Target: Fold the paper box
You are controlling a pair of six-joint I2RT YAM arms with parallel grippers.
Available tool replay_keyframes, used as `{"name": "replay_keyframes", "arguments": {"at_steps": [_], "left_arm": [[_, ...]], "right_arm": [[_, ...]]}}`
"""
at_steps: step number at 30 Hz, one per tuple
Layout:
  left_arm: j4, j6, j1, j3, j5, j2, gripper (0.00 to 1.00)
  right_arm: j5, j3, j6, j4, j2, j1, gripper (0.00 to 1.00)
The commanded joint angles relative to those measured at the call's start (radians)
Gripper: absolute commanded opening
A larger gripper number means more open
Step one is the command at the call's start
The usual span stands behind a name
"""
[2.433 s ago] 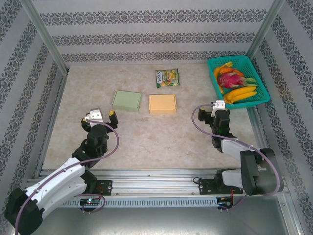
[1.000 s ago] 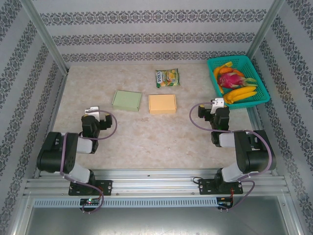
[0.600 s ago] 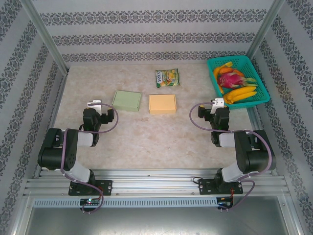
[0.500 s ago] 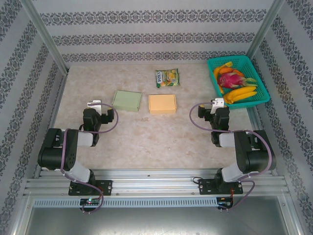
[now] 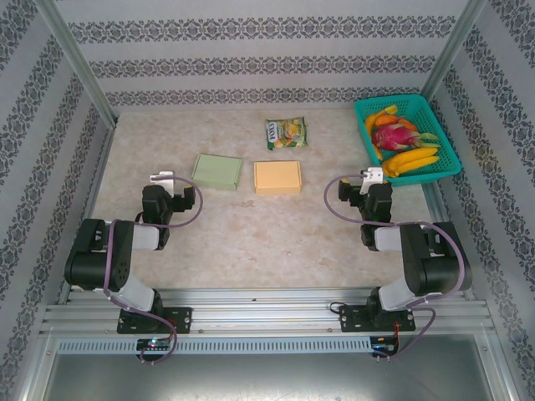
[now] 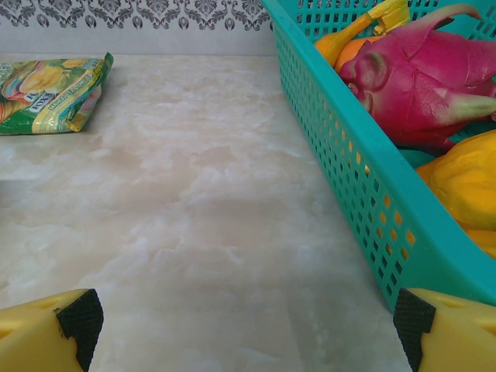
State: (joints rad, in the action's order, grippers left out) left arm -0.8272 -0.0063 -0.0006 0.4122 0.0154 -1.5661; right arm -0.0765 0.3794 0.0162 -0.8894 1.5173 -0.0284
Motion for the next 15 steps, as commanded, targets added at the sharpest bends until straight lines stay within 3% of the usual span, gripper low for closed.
{"name": "replay_keyframes", "arguments": {"at_steps": [1, 15], "left_arm": [[0.006, 0.013, -0.007, 0.005, 0.008, 0.005, 1.0], [0.014, 0.006, 0.007, 0.011, 0.035, 0.004, 1.0]], "right_arm": [[0.012, 0.005, 0.013, -0.005, -0.009, 0.002, 0.98], [0.012, 0.004, 0.012, -0.005, -0.009, 0.002, 0.98]]}}
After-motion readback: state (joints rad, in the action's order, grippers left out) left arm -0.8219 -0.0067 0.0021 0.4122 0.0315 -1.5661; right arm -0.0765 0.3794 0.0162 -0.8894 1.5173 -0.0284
